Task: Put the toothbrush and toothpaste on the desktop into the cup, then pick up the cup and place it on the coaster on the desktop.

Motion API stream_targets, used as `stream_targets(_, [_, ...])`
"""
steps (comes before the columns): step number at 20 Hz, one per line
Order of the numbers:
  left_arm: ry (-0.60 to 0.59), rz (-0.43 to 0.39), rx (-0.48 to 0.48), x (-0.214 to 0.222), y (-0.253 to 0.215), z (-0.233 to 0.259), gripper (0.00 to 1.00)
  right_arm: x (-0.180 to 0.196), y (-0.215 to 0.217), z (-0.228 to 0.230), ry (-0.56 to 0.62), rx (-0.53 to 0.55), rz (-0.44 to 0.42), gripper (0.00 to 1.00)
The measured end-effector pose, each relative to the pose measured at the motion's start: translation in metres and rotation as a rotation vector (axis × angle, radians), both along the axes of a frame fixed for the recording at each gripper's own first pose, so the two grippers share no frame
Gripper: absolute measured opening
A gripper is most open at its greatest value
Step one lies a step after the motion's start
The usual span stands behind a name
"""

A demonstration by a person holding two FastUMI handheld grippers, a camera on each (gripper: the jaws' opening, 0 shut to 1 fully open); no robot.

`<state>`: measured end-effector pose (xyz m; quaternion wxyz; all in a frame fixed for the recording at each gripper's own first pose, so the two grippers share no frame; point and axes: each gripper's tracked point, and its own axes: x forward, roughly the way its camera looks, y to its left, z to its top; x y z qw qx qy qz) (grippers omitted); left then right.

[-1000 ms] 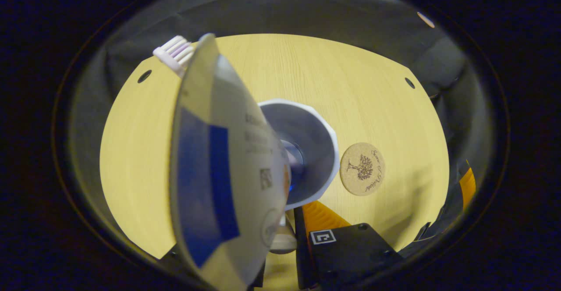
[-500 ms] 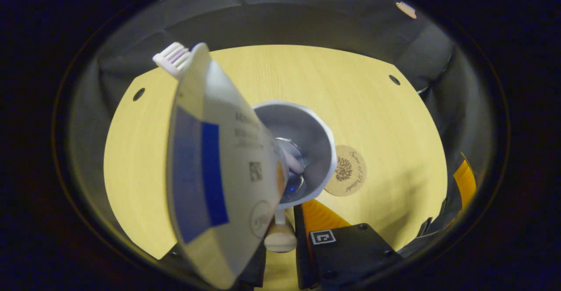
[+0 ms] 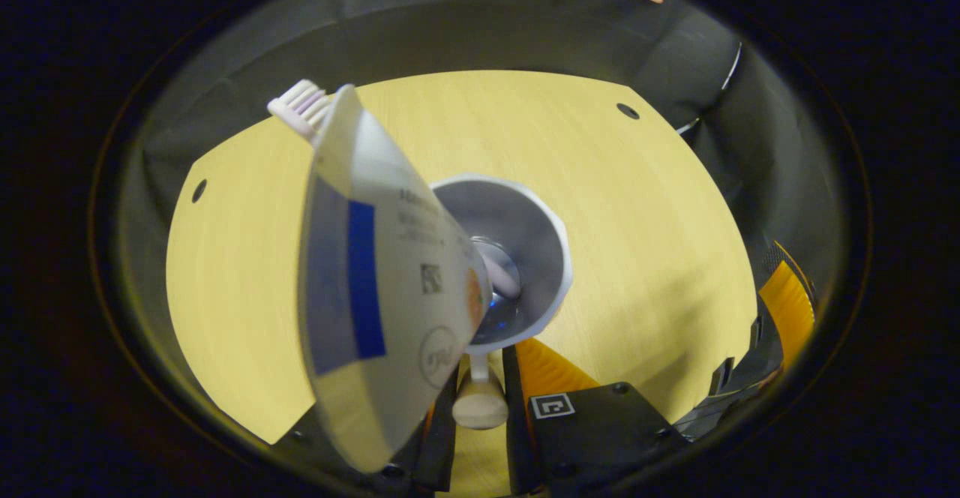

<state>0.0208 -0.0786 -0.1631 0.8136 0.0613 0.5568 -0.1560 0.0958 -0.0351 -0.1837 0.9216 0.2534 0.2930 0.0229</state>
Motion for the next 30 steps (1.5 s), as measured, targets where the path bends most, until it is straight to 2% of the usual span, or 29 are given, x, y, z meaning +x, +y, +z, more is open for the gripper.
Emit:
stream_targets(4, [-0.009, -0.024, 0.032, -0.001, 0.005, 0.013, 0.36, -0.003, -0.014, -0.007, 0.013, 0.010, -0.023, 0.88])
stream_targets(10, [-0.016, -0.042, 0.079, 0.002, 0.010, 0.007, 0.34, -0.005, -0.030, -0.016, 0.031, 0.037, -0.054, 0.88])
stream_targets(19, [-0.003, -0.051, 0.091, 0.004, 0.006, 0.003, 0.34, -0.005, -0.034, -0.017, 0.025, 0.029, -0.046, 0.88])
stream_targets(24, [0.005, -0.062, 0.058, 0.001, 0.002, 0.004, 0.36, -0.007, -0.033, -0.014, 0.022, 0.030, -0.036, 0.88])
stream_targets(26, [0.002, -0.066, 0.044, 0.000, 0.000, 0.004, 0.33, -0.009, -0.032, -0.012, 0.018, 0.026, -0.031, 0.88])
stream_targets(27, [-0.002, -0.064, 0.037, 0.000, -0.002, 0.005, 0.36, -0.009, -0.032, -0.010, 0.015, 0.024, -0.028, 0.88])
stream_targets(30, [-0.003, -0.048, -0.001, -0.005, -0.007, 0.007, 0.64, -0.012, -0.031, -0.004, 0.002, 0.016, -0.014, 0.88])
